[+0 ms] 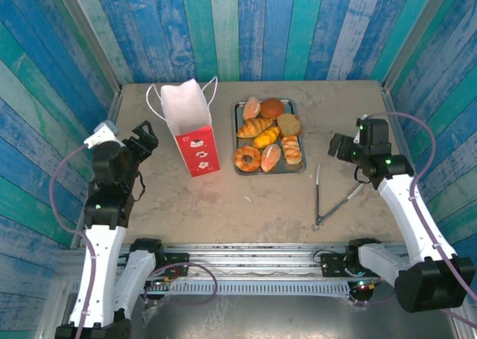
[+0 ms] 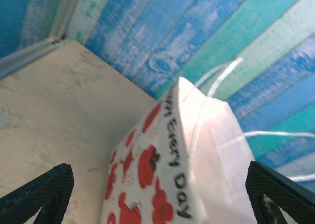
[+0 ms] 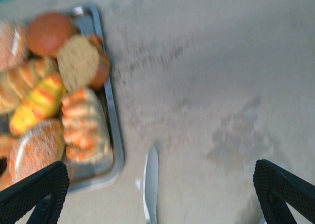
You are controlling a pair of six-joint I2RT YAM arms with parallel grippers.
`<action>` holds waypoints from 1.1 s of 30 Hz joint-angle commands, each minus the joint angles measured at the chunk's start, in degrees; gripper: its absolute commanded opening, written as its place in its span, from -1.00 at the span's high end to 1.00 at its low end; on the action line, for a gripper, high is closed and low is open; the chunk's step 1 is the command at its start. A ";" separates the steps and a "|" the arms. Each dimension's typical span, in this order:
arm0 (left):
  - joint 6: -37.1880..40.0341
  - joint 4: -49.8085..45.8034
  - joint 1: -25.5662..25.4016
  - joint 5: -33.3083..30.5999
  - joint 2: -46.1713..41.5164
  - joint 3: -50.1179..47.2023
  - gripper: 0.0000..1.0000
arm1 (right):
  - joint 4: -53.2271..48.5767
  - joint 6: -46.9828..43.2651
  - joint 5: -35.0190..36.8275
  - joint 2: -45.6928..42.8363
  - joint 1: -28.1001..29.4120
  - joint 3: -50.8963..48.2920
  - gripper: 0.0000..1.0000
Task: Place the fake bread into the paper bag
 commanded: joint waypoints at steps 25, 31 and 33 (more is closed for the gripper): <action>1.71 5.91 -2.04 4.15 5.72 -3.08 -0.88 | -8.01 36.48 7.94 1.00 25.67 -20.53 -1.00; 1.35 6.40 -2.04 3.30 4.58 -4.50 -0.88 | -4.34 36.39 11.05 8.09 26.69 -20.26 -1.00; 1.38 6.32 -2.04 3.15 4.59 -4.42 -0.88 | -3.94 37.27 11.83 9.23 26.68 -20.30 -1.00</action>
